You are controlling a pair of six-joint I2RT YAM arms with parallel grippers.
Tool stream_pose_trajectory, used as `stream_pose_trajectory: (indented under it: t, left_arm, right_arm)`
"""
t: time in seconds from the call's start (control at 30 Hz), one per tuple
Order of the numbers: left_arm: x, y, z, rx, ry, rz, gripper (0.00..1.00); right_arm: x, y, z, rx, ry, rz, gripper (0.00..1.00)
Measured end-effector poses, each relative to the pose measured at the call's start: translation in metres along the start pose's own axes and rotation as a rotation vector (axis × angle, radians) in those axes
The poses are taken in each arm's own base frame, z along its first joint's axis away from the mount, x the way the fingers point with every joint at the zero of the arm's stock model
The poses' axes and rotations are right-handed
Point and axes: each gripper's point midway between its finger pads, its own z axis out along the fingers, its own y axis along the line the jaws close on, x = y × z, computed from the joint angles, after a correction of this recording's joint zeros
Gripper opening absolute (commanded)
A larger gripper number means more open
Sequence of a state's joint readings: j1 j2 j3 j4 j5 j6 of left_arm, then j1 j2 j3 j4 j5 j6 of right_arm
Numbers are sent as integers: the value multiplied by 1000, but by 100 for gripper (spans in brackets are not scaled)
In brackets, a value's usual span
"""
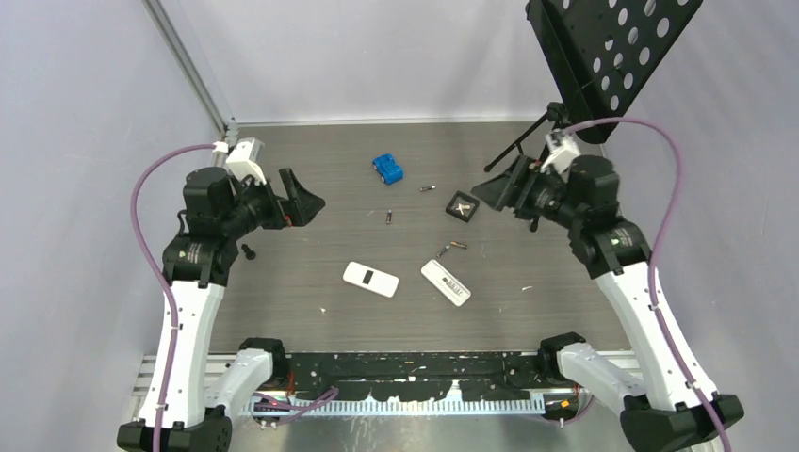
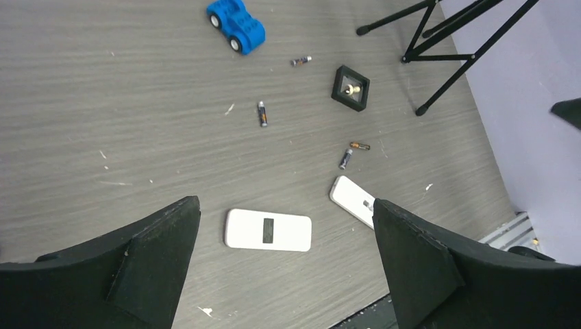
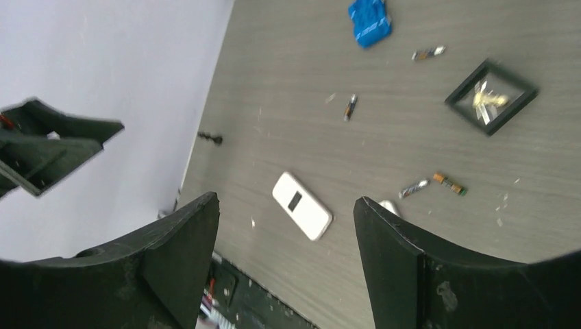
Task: Load the batteries into the remote control
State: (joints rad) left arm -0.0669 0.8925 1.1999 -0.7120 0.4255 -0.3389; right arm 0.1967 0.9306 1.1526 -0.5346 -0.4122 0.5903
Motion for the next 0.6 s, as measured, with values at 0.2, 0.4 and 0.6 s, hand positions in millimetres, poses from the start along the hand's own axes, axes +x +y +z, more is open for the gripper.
stream_pose_trajectory:
  t: [0.2,0.4,0.6]
  left_arm:
    - [20,3,8,22,18,-57,100]
    - [33,6,12,33,26,-87,100]
    - [44,10,16,29,35,-109,100]
  right_arm:
    - [62,-7,35,25,145,-46,78]
    - [145,-52,63,144,325,-111,80]
    - [205,-80,75,227,495,-272,82]
